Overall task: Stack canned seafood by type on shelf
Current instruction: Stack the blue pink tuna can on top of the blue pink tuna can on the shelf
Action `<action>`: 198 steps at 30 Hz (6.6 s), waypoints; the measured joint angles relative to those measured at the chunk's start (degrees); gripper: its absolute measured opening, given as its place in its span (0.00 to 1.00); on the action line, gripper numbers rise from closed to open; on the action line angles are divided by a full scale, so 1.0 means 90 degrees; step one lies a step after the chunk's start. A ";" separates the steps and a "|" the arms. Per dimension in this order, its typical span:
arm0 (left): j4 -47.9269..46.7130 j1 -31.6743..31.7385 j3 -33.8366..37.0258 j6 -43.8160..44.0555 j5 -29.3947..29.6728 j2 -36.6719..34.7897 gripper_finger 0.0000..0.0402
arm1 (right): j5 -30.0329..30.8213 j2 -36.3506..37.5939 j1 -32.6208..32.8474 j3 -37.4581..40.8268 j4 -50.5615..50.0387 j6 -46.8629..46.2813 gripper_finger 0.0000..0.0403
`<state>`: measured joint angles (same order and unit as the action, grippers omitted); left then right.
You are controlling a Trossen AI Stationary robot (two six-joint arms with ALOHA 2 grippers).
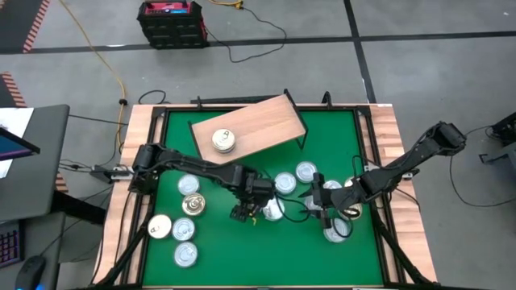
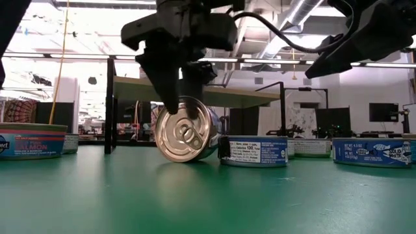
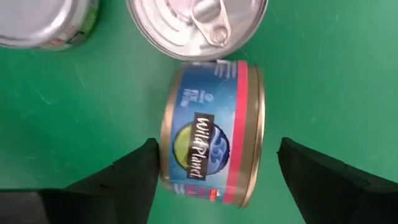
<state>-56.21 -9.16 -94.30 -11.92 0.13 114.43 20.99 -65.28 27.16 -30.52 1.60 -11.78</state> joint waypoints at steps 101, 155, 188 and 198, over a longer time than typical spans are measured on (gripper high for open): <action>0.0123 0.4978 0.2387 0.2600 -0.2764 -0.4792 0.72 | -0.0015 -0.0216 -0.0029 0.0000 0.0503 0.0188 0.66; -0.3026 -0.3123 0.1569 0.5820 0.1764 -0.0819 0.72 | -0.0002 -0.0219 0.0039 0.0002 0.0558 -0.0212 0.66; -0.2524 -0.2813 0.2273 0.4449 0.2020 -0.0733 0.57 | 0.0014 -0.0471 0.0112 0.0002 0.0698 -0.0303 0.66; -0.0084 -0.2661 0.2319 0.3760 0.3980 -0.0754 0.57 | 0.0008 -0.0500 0.0091 0.0005 0.0875 -0.0191 0.66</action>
<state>-56.96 -33.11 -73.43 21.92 35.95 107.65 21.07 -69.78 27.98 -30.48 9.47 -13.50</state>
